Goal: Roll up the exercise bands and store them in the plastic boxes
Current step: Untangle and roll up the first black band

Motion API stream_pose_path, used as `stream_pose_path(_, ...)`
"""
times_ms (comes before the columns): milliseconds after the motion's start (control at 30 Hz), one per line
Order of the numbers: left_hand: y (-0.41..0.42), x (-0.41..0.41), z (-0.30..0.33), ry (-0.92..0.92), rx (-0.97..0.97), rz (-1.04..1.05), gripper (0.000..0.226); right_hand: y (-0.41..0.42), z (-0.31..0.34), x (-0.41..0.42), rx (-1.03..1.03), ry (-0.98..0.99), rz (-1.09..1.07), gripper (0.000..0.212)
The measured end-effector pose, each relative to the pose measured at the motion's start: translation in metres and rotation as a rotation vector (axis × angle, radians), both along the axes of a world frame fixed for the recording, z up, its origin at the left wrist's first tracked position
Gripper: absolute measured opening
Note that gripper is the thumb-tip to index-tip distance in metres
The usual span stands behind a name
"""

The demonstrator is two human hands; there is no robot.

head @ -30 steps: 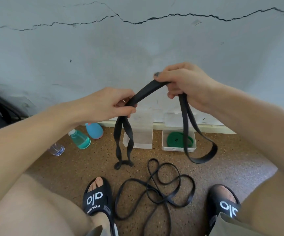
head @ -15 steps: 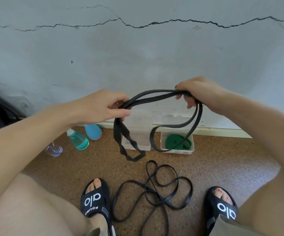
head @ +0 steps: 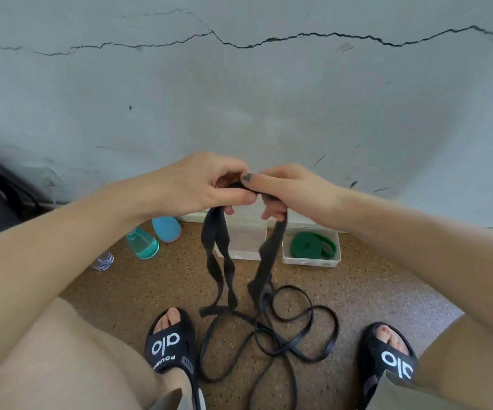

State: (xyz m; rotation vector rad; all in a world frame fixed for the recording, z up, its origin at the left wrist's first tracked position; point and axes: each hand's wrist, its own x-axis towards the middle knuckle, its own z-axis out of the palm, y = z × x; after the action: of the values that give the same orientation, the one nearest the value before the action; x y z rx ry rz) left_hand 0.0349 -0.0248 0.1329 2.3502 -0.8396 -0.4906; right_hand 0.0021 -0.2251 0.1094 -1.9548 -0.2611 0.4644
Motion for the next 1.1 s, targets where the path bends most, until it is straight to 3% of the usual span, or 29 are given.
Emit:
stream_pose_path(100, 0.001, -0.001, -0.004, 0.002, 0.007, 0.018, 0.024, -0.006, 0.007, 0.007, -0.036, -0.065, -0.07, 0.033)
stream_pose_path(267, 0.012, 0.002, -0.006, -0.027, 0.028, 0.013, 0.014, -0.033, 0.023, 0.022, 0.089, -0.137, -0.204, 0.029)
stream_pose_path(467, 0.01, 0.004, -0.011, -0.051, 0.029, 0.049, 0.026, -0.045, 0.015, 0.03, 0.043, -0.091, -0.261, 0.029)
stream_pose_path(700, 0.008, 0.005, -0.009, -0.163, 0.105, 0.008, 0.034, -0.048, 0.013, 0.026, -0.105, 0.023, -0.137, 0.032)
stream_pose_path(800, 0.006, 0.005, -0.008, -0.206, 0.12, 0.001, 0.033, -0.045, 0.012, 0.022, -0.067, 0.157, -0.031, 0.046)
stream_pose_path(867, 0.003, 0.004, -0.008, -0.242, 0.143, -0.023, 0.03, -0.035, 0.008, 0.019, -0.022, 0.148, 0.011, 0.051)
stream_pose_path(1100, 0.007, 0.005, -0.012, -0.206, 0.182, -0.054, 0.023, -0.018, 0.005, 0.015, 0.092, 0.066, -0.036, 0.038)
